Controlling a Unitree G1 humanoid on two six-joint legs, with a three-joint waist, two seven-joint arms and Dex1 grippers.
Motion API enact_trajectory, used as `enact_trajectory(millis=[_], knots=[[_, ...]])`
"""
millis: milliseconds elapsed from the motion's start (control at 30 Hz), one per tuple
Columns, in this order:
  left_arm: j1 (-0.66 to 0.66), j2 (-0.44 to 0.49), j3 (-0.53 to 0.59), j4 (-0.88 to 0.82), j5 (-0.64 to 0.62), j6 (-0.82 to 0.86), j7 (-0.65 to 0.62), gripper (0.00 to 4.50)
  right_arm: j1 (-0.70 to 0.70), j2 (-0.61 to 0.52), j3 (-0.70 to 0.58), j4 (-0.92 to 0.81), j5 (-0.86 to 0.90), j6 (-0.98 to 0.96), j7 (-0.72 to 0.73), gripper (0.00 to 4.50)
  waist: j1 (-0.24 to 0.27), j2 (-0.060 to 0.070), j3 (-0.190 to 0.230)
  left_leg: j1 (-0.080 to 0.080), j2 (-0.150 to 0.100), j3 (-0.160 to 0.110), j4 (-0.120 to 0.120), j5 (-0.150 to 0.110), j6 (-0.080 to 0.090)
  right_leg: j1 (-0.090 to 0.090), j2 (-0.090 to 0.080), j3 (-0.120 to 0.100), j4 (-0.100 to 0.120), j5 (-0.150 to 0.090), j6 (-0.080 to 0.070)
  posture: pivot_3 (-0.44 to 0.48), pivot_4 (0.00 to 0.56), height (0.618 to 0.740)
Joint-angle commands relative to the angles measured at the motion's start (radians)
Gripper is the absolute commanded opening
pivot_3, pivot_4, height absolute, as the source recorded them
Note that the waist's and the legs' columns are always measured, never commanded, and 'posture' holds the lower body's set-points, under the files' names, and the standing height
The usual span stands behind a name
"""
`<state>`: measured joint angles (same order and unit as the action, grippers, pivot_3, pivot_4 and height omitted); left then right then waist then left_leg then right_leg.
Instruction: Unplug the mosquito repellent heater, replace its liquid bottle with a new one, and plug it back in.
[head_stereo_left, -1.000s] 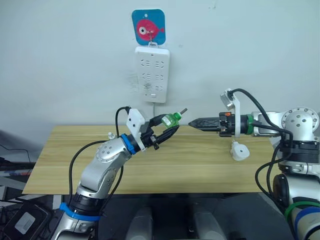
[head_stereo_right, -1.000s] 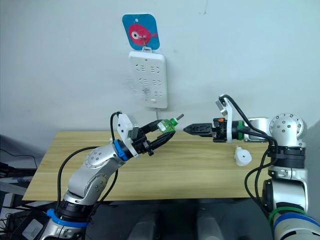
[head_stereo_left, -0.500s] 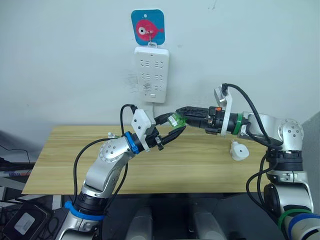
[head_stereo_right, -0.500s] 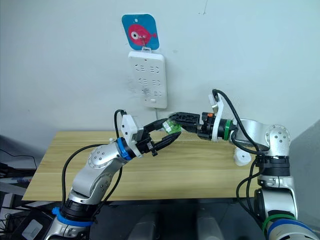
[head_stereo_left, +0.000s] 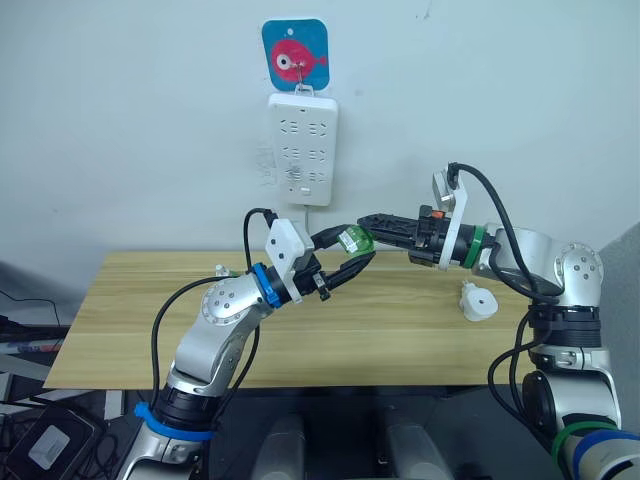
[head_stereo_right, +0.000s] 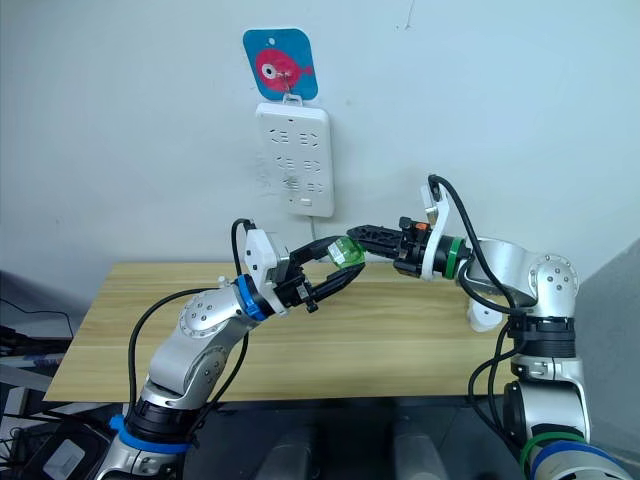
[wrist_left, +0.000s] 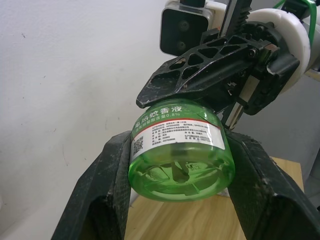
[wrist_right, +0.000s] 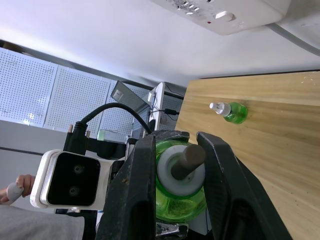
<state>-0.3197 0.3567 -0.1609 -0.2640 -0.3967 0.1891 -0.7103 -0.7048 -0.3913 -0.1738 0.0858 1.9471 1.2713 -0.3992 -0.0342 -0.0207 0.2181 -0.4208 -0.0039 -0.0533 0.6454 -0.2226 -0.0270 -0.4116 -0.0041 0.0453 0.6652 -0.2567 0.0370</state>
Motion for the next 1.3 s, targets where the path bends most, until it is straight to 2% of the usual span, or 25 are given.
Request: enact_trajectory(millis=[33, 100, 200, 267, 333, 367, 433, 500, 567, 633, 800, 933, 1133, 1300], knots=[[-0.007, -0.005, 0.008, -0.033, 0.011, -0.016, -0.002, 2.29, -0.002, 0.004, -0.015, -0.022, 0.025, 0.002, -0.007, 0.86, 0.0, 0.0, 0.0, 0.0, 0.0, 0.0, 0.0, 0.0, 0.0, 0.0, 0.0, 0.0, 0.0, 0.0, 0.0, -0.026, 0.176, 0.74], [-0.006, -0.001, 0.01, -0.029, 0.018, -0.014, 0.0, 3.0, 0.001, 0.01, -0.019, -0.028, 0.025, -0.015, -0.03, 0.86, 0.001, 0.0, 0.0, 0.0, 0.0, 0.0, 0.0, 0.0, 0.0, 0.0, 0.0, 0.0, 0.0, 0.0, 0.0, -0.026, 0.177, 0.74], [-0.008, 0.004, 0.014, -0.025, 0.02, -0.006, -0.002, 3.85, 0.009, 0.012, -0.024, -0.039, 0.025, -0.058, -0.088, 0.86, 0.001, 0.0, 0.0, 0.0, 0.0, 0.0, 0.0, 0.0, 0.0, 0.0, 0.0, 0.0, 0.0, 0.0, 0.0, -0.021, 0.178, 0.74], [-0.003, 0.019, 0.035, -0.035, 0.017, 0.011, 0.006, 4.47, 0.03, -0.043, -0.002, -0.075, -0.1, -0.088, -0.074, 0.86, 0.001, 0.0, 0.0, 0.0, 0.0, 0.0, 0.0, 0.0, 0.0, 0.0, 0.0, 0.0, 0.0, 0.0, 0.0, -0.021, 0.178, 0.74], [0.006, 0.036, 0.048, -0.048, 0.007, 0.031, 0.002, 4.5, 0.049, -0.085, 0.024, -0.113, -0.243, -0.097, 0.005, 0.86, 0.001, 0.0, 0.0, 0.0, 0.0, 0.0, 0.0, 0.0, 0.0, 0.0, 0.0, 0.0, 0.0, 0.0, 0.0, -0.016, 0.179, 0.74], [0.018, 0.062, 0.044, -0.064, -0.001, 0.048, -0.025, 4.5, 0.072, -0.122, 0.082, -0.147, -0.388, -0.132, 0.107, 0.86, 0.001, 0.0, 0.0, 0.0, 0.0, 0.0, 0.0, 0.0, 0.0, 0.0, 0.0, 0.0, 0.0, 0.0, 0.0, -0.014, 0.18, 0.74], [0.025, 0.122, 0.033, -0.088, -0.034, 0.113, -0.091, 4.5, 0.108, -0.246, 0.299, -0.205, -0.759, -0.282, 0.354, 0.86, 0.001, 0.0, 0.0, 0.0, 0.0, 0.0, 0.0, 0.0, 0.0, 0.0, 0.0, 0.0, -0.001, 0.0, 0.0, -0.003, 0.18, 0.74], [0.015, 0.155, 0.035, -0.091, -0.061, 0.165, -0.119, 4.5, 0.123, -0.31, 0.434, -0.208, -0.992, -0.417, 0.529, 0.86, 0.001, 0.0, 0.0, 0.0, 0.0, 0.0, -0.001, 0.0, 0.0, -0.001, 0.0, -0.001, -0.001, 0.0, 0.001, -0.002, 0.183, 0.74], [-0.018, 0.192, 0.03, -0.083, -0.071, 0.215, -0.155, 4.5, 0.123, -0.333, 0.578, -0.107, -1.282, -0.643, 0.636, 0.86, 0.001, 0.0, 0.0, 0.001, 0.0, 0.0, 0.0, 0.0, 0.0, -0.001, 0.0, -0.001, -0.001, -0.002, 0.003, 0.0, 0.18, 0.74], [-0.053, 0.215, 0.017, -0.061, -0.05, 0.224, -0.183, 4.5, 0.124, -0.298, 0.642, 0.026, -1.467, -0.804, 0.679, 0.86, 0.001, 0.0, 0.0, 0.001, 0.001, 0.001, 0.0, 0.0, 0.0, -0.001, 0.001, -0.001, 0.0, -0.002, 0.004, 0.007, 0.18, 0.74], [-0.092, 0.233, 0.004, -0.007, -0.01, 0.183, -0.231, 4.5, 0.138, -0.172, 0.627, 0.299, -1.688, -1.042, 0.714, 0.86, 0.001, 0.0, 0.0, 0.003, 0.001, 0.002, 0.0, 0.0, 0.0, 0.001, 0.001, 0.001, 0.0, 0.001, -0.001, 0.014, 0.182, 0.74], [-0.107, 0.238, 0.016, 0.042, 0.002, 0.15, -0.269, 4.5, 0.139, -0.091, 0.559, 0.422, -1.743, -1.086, 0.73, 0.86, 0.004, 0.0, 0.0, 0.003, 0.001, 0.0, -0.001, 0.0, 0.0, 0.001, 0.0, 0.0, 0.0, 0.001, -0.001, 0.011, 0.184, 0.74], [-0.131, 0.253, 0.023, 0.068, -0.006, 0.15, -0.331, 4.5, 0.142, -0.036, 0.483, 0.483, -1.772, -1.01, 0.783, 0.86, 0.003, 0.0, 0.0, 0.003, 0.001, 0.0, 0.0, 0.0, 0.0, 0.001, 0.0, 0.0, 0.001, 0.001, -0.002, 0.004, 0.182, 0.74], [-0.153, 0.241, 0.024, 0.095, 0.004, 0.138, -0.34, 4.5, 0.151, -0.023, 0.425, 0.461, -1.803, -0.992, 0.801, 2.61, 0.003, 0.0, 0.0, 0.004, 0.001, 0.0, 0.0, 0.0, 0.0, 0.002, 0.0, 0.0, 0.001, 0.001, -0.002, 0.0, 0.18, 0.74]])
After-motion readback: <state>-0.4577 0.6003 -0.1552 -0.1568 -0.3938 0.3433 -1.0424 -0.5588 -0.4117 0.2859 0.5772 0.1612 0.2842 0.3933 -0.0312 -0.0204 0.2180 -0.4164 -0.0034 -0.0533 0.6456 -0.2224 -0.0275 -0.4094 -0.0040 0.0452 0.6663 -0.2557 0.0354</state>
